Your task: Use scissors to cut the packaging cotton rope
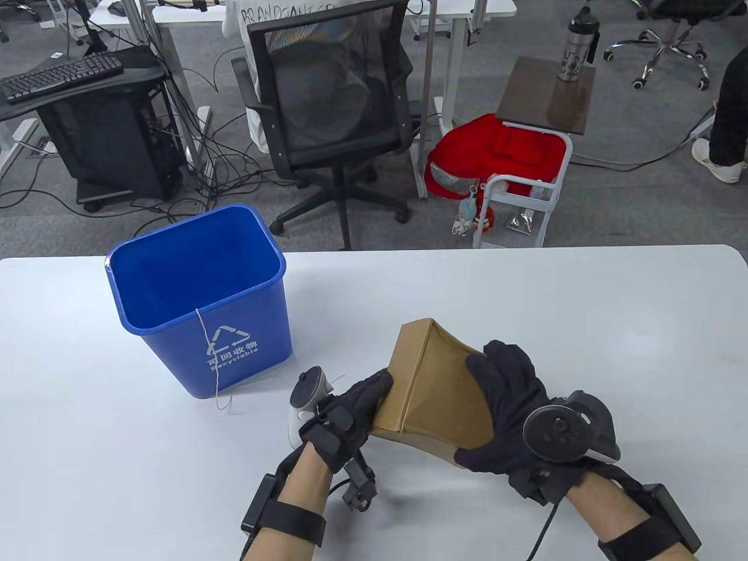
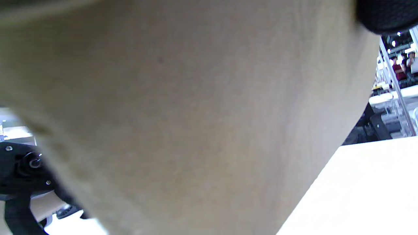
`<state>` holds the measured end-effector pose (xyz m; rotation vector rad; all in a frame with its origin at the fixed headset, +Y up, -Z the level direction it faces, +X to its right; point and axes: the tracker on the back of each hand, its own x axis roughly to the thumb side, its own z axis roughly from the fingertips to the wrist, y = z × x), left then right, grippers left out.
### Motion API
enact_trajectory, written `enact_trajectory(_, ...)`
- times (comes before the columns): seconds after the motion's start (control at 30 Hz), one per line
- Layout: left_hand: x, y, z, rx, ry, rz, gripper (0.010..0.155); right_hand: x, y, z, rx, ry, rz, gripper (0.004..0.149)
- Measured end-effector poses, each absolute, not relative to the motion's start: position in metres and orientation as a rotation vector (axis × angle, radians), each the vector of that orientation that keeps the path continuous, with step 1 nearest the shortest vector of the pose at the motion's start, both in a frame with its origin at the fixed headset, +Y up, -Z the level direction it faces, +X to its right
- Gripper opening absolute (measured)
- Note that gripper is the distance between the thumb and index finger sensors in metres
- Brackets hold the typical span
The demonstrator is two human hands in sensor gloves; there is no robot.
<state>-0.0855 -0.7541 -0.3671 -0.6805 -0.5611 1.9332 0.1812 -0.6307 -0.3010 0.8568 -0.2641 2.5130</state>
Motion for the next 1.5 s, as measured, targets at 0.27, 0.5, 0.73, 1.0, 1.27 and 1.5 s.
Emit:
enact_trajectory(0.27, -0.083, -0.767, -0.366, -0.716, -0.601, 2.094, 0.080, 0.162, -0.608, -0.319, 0.865, -0.211, 2.604, 0.109)
enact_trajectory(0.5, -0.083, -0.767, -0.365, -0.569, -0.521, 2.328, 0.081, 0.113, -0.590, -0.298, 1.045, -0.860, 2.621, 0.061)
enact_trajectory(0.73, -0.090, -0.767, -0.359, -0.472, -0.403, 2.376, 0.080, 0.069, -0.631, -0.297, 1.066, -0.998, 3.136, 0.121)
enact_trajectory(1.0, -0.093, -0.770, -0.360, -0.449, -0.382, 2.302, 0.080, 0.051, -0.645, -0.299, 0.992, -1.017, 3.208, 0.134)
enact_trajectory(1.27, -0.100, -0.781, -0.362, -0.482, -0.345, 2.406, 0.078, 0.056, -0.603, -0.302, 1.231, -0.390, 2.938, 0.114)
enact_trajectory(1.5, -0.111, -0.784, -0.364, -0.407, -0.268, 2.326, 0.072, 0.058, -0.555, -0.302, 1.073, -0.411, 2.820, 0.050)
